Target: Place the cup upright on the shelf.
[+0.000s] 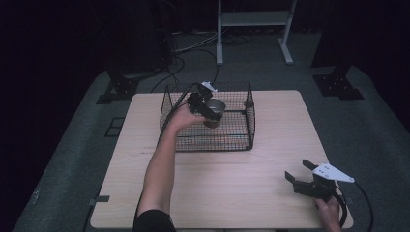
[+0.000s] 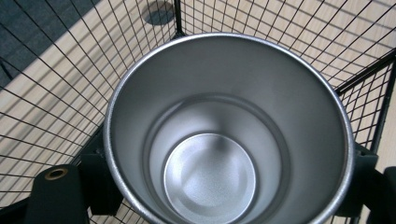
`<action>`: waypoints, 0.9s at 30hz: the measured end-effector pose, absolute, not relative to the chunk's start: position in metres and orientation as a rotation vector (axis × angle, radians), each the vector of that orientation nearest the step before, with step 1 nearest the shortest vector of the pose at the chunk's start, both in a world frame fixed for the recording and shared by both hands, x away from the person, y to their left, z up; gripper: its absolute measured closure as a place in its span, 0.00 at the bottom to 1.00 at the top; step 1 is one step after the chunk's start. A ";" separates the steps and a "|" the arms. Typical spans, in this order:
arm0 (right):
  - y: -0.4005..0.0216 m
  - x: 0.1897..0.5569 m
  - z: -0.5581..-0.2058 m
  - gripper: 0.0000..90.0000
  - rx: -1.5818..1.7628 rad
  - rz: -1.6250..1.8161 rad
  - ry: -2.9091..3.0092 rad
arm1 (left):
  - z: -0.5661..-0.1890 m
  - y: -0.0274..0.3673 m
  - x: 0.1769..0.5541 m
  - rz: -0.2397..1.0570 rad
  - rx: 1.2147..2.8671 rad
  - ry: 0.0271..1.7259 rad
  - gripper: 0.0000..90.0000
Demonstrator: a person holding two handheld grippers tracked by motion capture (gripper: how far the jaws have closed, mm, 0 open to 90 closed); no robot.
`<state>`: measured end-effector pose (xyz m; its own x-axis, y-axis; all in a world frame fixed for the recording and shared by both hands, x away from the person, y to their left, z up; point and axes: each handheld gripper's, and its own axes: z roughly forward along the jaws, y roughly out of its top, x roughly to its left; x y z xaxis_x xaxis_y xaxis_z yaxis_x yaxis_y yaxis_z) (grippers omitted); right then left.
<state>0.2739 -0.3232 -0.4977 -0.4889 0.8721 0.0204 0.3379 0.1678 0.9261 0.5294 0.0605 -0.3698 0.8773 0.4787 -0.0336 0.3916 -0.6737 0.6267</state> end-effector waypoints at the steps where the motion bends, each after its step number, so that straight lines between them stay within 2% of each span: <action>1: -0.323 0.274 -0.498 0.15 1.139 1.306 1.917 | -0.372 0.060 0.530 0.172 2.390 0.628 0.20; 27: -0.323 0.274 -0.498 0.15 1.132 1.306 1.921 | -0.400 0.043 0.536 0.135 2.437 0.649 0.20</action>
<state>0.2738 -0.3232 -0.4977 -0.4935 0.8696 0.0155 0.3343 0.1733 0.9264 0.5355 0.0432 -0.3996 0.8749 0.4811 -0.0548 0.4194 -0.6963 0.5824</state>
